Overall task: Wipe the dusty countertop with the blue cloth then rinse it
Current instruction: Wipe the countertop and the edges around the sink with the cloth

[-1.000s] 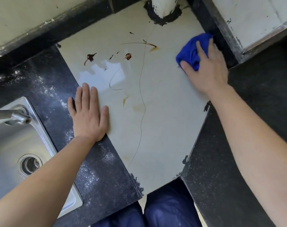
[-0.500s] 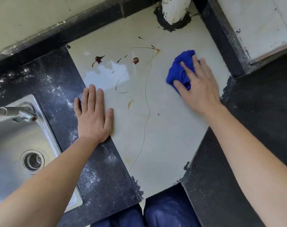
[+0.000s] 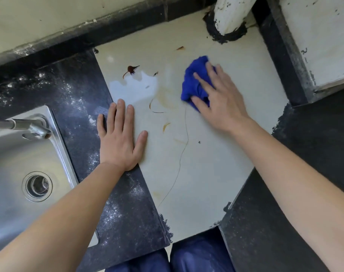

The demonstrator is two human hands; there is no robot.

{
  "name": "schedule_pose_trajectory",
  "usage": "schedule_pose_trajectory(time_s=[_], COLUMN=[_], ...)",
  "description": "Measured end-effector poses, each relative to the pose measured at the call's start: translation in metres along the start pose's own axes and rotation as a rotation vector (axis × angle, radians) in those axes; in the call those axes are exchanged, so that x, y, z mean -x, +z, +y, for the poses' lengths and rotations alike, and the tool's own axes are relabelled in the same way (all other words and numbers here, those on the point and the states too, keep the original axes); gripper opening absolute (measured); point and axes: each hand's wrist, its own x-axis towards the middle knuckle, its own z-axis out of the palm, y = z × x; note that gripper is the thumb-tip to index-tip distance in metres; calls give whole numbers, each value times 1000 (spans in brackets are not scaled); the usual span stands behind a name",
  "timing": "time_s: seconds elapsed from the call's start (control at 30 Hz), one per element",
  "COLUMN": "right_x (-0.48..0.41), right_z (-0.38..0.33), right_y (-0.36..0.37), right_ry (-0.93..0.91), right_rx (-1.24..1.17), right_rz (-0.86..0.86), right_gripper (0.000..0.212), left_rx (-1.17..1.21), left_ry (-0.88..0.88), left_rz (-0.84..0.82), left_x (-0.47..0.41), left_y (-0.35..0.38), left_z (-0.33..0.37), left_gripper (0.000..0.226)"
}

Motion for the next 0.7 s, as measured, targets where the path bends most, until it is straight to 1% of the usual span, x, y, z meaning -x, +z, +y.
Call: schedule_pose_trajectory(time_s=[0.1, 0.13, 0.2, 0.27, 0.37, 0.43, 0.47, 0.5, 0.53, 0.6, 0.67, 0.7], right_x=[-34, -52, -85, -104, -92, -69, -56, -44, -32, -16, -24, -36], right_z=[0, -10, -39, -74, -105, -92, -77, -59, -41, -9, -6, -16], right_y=[-10, -12, -9, 0, 10, 13, 14, 14, 12, 6, 0, -2], right_ry=[242, 281, 277, 172, -121, -291, -327, -318, -257, -36, 201, 270], right_rx=[12, 6, -16, -29, -24, -35, -42, -42, -39, -35, -60, -76], right_rz=[16, 28, 39, 24, -27, -70, -74, -62, -35, 30, 77, 89], right_gripper=[65, 66, 66, 66, 64, 62, 62, 63, 63, 62, 61, 61], left_rx=[3, 4, 0, -2, -10, -13, -12, -11, -10, -7, -9, -9], left_ry=[-2, -1, 1, 2, 4, 2, 2, 4, 6, 8, 10, 14], left_rz=[-11, -15, -13, -7, -1, 2, 4, 6, 7, 8, 13, 12], left_x=[0, 0, 0, 0, 0, 0, 0, 0, 0, 0, 0, 0], left_y=[-3, -3, -3, -1, 1, 0, 0, 0, 0, 1, 1, 1], left_z=[1, 2, 1, 0, 0, 0, -1, -1, -1, -1, -1, -1], left_gripper=[78, 78, 78, 78, 78, 78, 78, 78, 78, 78, 78, 78])
